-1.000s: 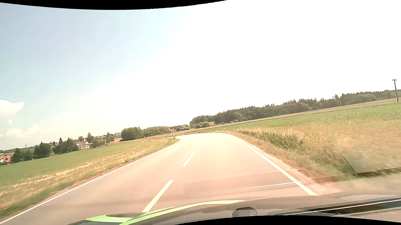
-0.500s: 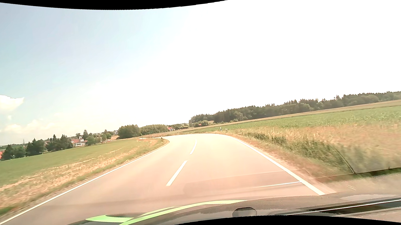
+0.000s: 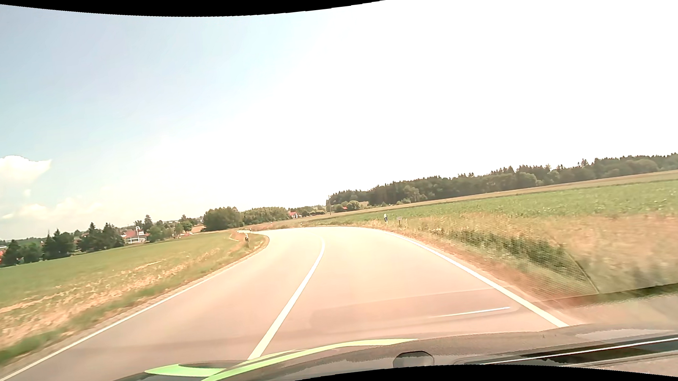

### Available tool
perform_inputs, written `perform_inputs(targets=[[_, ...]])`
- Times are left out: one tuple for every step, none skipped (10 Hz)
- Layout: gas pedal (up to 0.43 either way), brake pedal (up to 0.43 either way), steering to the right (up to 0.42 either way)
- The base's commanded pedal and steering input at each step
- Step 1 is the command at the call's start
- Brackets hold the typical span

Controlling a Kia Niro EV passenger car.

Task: Follow the waypoints while adhering to traffic rules and regulations

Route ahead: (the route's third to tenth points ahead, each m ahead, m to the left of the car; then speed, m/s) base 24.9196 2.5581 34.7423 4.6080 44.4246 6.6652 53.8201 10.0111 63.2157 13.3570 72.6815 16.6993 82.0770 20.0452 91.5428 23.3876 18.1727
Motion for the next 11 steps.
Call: perform_inputs(targets=[[0.197, 0.000, -0.020], [0.197, 0.000, -0.022], [0.197, 0.000, -0.025], [0.177, 0.000, -0.030], [0.177, 0.000, -0.036], [0.177, 0.000, -0.041], [0.177, 0.000, -0.043], [0.189, 0.000, -0.043], [0.209, 0.000, -0.043], [0.220, 0.000, -0.043], [0.228, 0.000, -0.043]])
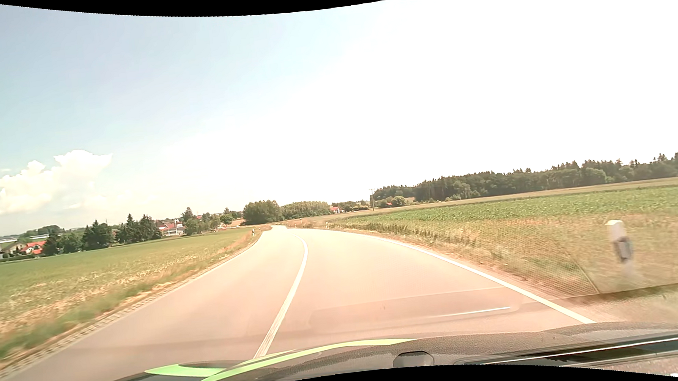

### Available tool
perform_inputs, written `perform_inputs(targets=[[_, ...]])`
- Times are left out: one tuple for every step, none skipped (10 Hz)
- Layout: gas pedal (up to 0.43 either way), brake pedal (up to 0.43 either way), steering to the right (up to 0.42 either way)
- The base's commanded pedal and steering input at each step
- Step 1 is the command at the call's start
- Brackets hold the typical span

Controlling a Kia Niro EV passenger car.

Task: Follow the waypoints while adhering to traffic rules and regulations

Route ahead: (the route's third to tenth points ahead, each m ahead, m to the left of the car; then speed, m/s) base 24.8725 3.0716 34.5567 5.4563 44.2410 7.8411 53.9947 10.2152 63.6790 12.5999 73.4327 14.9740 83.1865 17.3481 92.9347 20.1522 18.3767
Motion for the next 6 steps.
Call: perform_inputs(targets=[[0.240, 0.000, -0.043], [0.248, 0.000, -0.044], [0.248, 0.000, -0.044], [0.260, 0.000, -0.044], [0.268, 0.000, -0.043], [0.268, 0.000, -0.044]])
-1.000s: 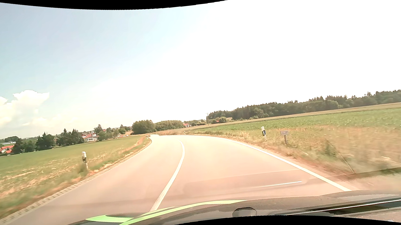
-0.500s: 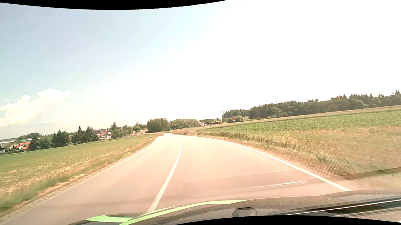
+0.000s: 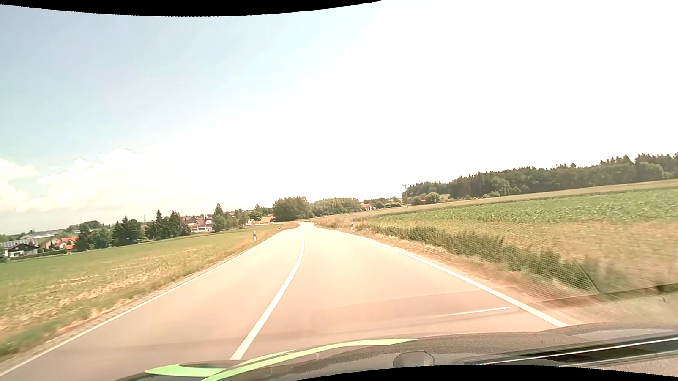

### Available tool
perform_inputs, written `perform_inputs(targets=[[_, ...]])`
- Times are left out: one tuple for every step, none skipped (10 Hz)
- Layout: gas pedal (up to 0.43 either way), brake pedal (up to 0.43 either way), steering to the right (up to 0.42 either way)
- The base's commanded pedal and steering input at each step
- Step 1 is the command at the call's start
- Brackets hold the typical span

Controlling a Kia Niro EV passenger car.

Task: Follow the waypoints while adhering to traffic rules and regulations

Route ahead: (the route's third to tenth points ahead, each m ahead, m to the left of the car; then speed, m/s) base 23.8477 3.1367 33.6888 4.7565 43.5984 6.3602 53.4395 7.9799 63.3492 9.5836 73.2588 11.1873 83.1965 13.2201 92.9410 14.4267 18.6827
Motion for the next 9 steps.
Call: perform_inputs(targets=[[0.268, 0.000, -0.044], [0.280, 0.000, -0.044], [0.280, 0.000, -0.043], [0.287, 0.000, -0.043], [0.287, 0.000, -0.042], [0.299, 0.000, -0.041], [0.299, 0.000, -0.040], [0.311, 0.000, -0.036], [0.311, 0.000, -0.033]])
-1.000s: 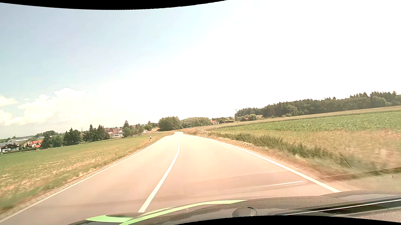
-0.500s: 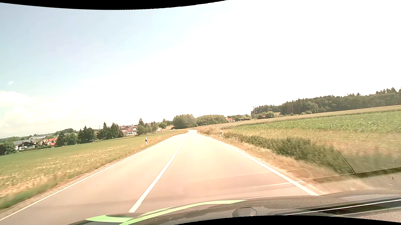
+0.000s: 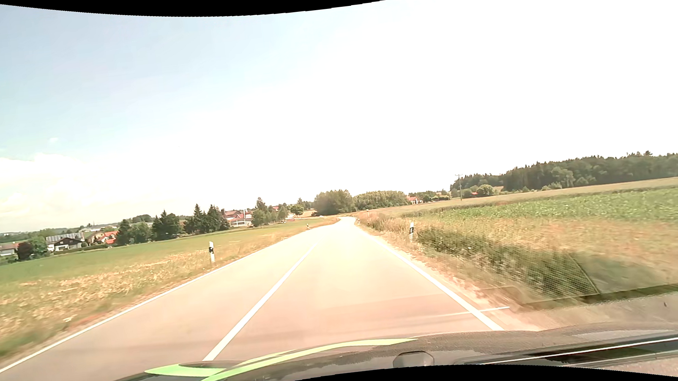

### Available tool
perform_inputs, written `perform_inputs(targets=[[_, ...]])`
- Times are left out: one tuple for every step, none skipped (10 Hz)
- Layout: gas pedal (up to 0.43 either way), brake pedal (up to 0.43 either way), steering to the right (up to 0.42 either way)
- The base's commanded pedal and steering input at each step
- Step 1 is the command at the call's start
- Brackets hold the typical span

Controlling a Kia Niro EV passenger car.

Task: Follow the waypoints while adhering to traffic rules and regulations

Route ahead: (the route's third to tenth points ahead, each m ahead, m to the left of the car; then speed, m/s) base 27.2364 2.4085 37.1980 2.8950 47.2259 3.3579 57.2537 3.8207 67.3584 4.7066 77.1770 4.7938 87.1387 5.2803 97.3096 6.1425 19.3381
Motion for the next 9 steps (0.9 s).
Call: perform_inputs(targets=[[0.319, 0.000, -0.030], [0.319, 0.000, -0.028], [0.319, 0.000, -0.025], [0.319, 0.000, -0.022], [0.319, 0.000, -0.020], [0.319, 0.000, -0.018], [0.319, 0.000, -0.015], [0.319, 0.000, -0.012], [0.319, 0.000, -0.009]])
